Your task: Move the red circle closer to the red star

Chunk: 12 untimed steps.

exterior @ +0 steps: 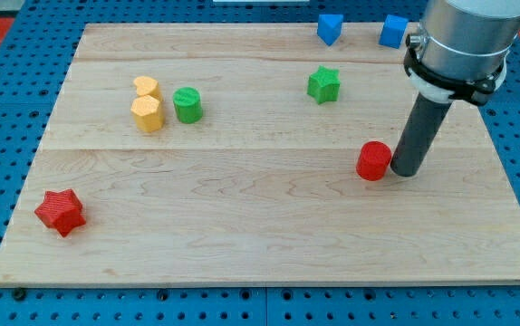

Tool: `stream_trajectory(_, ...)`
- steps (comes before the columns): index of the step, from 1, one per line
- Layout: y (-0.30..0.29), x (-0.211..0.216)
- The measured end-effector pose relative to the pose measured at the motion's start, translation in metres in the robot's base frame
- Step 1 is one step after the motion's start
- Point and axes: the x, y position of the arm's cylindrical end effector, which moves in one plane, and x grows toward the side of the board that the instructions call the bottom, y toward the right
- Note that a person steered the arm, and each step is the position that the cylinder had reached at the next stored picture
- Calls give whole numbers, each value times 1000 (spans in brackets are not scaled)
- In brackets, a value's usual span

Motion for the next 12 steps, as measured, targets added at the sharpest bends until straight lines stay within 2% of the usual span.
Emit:
stream_trajectory(1, -43, -19)
stream_trajectory(2, -170, 49)
stream_trajectory(3, -173, 50)
stream_trajectory(4, -108, 67)
stream_trajectory(5, -163, 131)
stream_trajectory(6, -271, 138)
stream_trajectory(7, -309, 121)
stream_trajectory(8, -254, 135)
stream_trajectory(9, -265, 91)
stream_trajectory(10, -322, 72)
stream_trajectory(12, -316, 64)
